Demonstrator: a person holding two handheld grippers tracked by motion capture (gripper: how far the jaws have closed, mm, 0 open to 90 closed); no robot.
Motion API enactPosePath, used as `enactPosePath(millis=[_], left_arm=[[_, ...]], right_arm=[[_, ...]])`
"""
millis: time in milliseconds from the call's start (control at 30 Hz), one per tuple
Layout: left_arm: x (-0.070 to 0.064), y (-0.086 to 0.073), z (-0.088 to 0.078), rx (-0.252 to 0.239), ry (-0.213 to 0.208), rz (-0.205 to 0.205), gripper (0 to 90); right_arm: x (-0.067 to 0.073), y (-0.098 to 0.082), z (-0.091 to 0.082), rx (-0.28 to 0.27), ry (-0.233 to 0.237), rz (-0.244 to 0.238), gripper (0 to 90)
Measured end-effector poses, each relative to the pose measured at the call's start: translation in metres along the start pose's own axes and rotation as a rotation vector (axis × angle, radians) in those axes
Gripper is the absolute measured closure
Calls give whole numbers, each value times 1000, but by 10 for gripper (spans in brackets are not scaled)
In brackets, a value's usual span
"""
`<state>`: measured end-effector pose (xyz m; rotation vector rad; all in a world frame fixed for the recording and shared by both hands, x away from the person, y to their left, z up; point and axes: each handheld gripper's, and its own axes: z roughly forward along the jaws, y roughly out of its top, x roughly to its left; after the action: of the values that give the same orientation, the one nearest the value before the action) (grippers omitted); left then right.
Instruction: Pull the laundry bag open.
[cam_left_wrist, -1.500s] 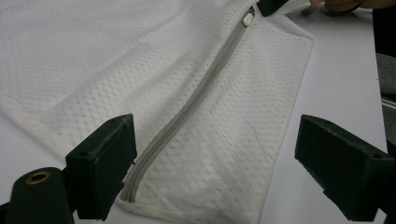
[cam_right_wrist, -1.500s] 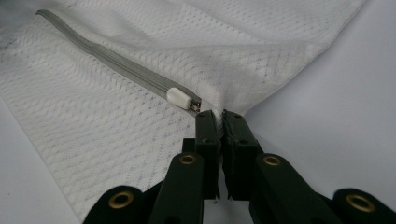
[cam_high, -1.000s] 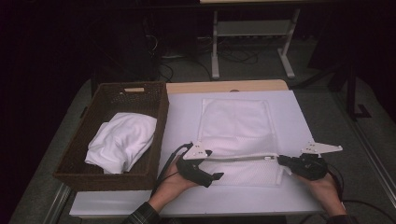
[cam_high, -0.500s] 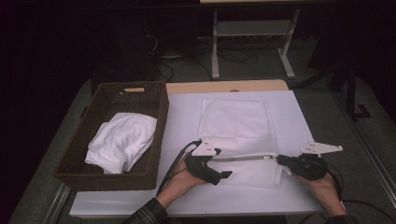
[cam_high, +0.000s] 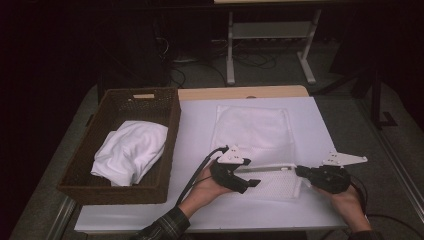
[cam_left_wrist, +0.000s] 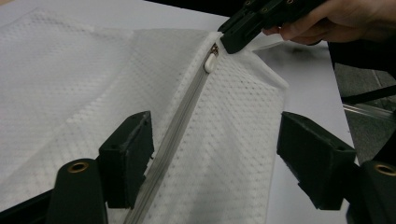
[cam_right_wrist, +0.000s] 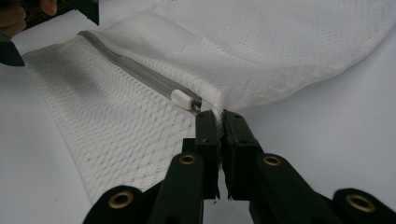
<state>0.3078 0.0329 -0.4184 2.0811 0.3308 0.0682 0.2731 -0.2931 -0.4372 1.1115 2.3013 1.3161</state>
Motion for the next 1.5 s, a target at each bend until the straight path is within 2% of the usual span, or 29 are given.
enactPosePath(millis=[233, 367, 600, 667, 933, 1167, 1500], left_arm=[[0, 5, 13, 5, -25, 7, 349], [0, 8, 20, 6, -48, 14, 433], [-1, 13, 31, 8, -63, 23, 537], [-1, 14, 33, 12, -64, 27, 543], [-1, 18, 46, 24, -73, 39, 684], [1, 18, 54, 40, -66, 21, 793], [4, 16, 60, 53, -70, 0, 794]], right_arm=[[0, 0, 0, -3, 6, -3, 850], [1, 0, 0, -6, 16, -4, 850], [2, 0, 0, -10, 24, -6, 850], [2, 0, 0, -11, 25, -7, 850], [2, 0, 0, -18, 32, -11, 850], [3, 0, -2, -24, 38, -14, 850], [6, 1, -3, -39, 61, -27, 850]])
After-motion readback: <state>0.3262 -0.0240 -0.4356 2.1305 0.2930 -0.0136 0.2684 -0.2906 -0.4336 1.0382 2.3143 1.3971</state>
